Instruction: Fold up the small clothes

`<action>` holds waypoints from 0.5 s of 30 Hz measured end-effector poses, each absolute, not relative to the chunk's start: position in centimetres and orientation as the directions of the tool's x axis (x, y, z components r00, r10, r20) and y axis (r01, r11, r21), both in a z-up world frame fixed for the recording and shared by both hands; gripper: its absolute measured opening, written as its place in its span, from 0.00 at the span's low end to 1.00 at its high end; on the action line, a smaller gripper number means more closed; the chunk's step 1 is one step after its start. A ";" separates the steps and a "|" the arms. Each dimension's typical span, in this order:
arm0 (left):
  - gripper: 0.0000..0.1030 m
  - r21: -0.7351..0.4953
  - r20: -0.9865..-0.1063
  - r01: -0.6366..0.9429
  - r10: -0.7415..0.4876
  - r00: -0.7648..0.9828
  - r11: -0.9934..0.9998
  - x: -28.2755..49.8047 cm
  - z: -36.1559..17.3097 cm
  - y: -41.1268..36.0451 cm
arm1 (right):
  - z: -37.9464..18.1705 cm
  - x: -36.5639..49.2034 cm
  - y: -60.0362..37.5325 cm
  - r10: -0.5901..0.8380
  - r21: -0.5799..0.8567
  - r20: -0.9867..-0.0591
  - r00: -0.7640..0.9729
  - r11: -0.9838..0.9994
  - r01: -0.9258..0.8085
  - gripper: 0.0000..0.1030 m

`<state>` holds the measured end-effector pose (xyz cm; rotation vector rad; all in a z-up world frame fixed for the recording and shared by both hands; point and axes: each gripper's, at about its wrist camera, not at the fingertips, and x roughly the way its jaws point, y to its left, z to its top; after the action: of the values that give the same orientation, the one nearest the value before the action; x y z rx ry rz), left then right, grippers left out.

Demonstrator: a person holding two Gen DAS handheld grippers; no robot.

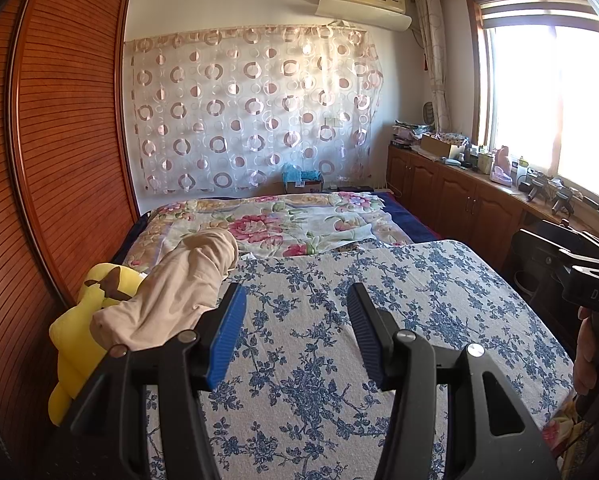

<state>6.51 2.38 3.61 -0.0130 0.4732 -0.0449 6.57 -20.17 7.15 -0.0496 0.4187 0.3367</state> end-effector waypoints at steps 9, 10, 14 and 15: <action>0.51 -0.023 -0.454 0.040 -0.046 0.890 0.999 6.5 3.6 2.4 | 7.1 6.6 -20.2 0.311 0.021 -0.406 0.859 0.943 -0.332 0.86; 0.51 -0.023 -0.455 0.039 -0.045 0.889 0.999 6.5 3.6 2.4 | 7.1 6.6 -20.2 0.312 0.022 -0.407 0.859 0.943 -0.332 0.86; 0.51 -0.023 -0.454 0.040 -0.047 0.890 0.999 6.5 3.5 2.4 | 7.1 6.6 -20.2 0.311 0.022 -0.407 0.859 0.943 -0.332 0.86; 0.51 -0.023 -0.454 0.040 -0.047 0.890 0.999 6.5 3.5 2.4 | 7.1 6.6 -20.2 0.310 0.022 -0.407 0.859 0.944 -0.331 0.86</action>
<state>6.48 2.41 3.53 -0.0133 0.4716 -0.0451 6.59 -20.23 7.10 -0.0496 0.4186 0.3366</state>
